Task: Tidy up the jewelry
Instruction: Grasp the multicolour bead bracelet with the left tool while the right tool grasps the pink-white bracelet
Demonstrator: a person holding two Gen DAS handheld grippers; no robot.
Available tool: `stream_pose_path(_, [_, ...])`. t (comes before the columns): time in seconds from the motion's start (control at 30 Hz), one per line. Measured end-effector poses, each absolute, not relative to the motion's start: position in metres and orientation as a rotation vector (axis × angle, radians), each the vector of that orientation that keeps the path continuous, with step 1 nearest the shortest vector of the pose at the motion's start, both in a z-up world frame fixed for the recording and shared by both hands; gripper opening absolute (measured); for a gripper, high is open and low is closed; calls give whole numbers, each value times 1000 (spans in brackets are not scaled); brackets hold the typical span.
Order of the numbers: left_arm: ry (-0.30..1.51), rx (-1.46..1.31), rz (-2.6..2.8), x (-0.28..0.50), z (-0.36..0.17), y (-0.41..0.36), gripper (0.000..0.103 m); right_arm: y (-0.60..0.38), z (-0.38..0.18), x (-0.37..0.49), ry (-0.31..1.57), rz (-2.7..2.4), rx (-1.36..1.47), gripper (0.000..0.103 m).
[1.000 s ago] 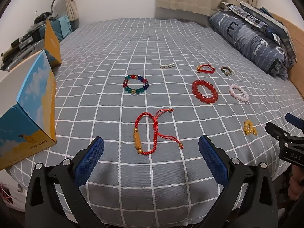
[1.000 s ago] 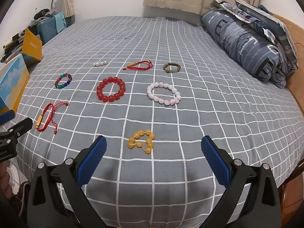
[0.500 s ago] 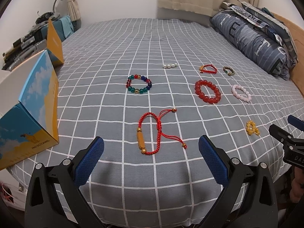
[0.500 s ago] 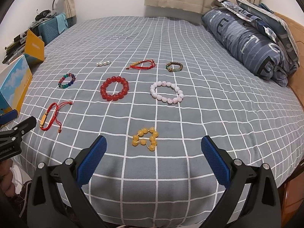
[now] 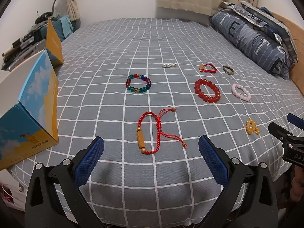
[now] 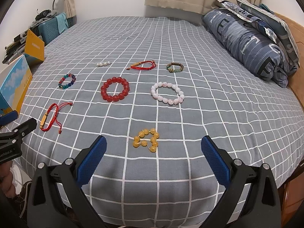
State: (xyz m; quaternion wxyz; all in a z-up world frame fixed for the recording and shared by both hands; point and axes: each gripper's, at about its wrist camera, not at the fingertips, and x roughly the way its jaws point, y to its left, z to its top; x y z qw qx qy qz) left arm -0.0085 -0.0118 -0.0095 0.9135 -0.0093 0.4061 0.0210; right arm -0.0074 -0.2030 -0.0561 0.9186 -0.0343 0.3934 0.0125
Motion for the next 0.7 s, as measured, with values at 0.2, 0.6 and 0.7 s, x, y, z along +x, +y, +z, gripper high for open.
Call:
stream_pose_path(0.2, [838,-26,44,-8,-7,-11,97,-202,-53,-7,802,32,-74,96])
stream_pose_path(0.6, [870,-83,9,64,18,16,97,-197,-17,50,763,41,-134,96])
stream_pose_path(0.7, [901,-114,15,92,14,23,97,-203,-23,84,806,40,-123,96])
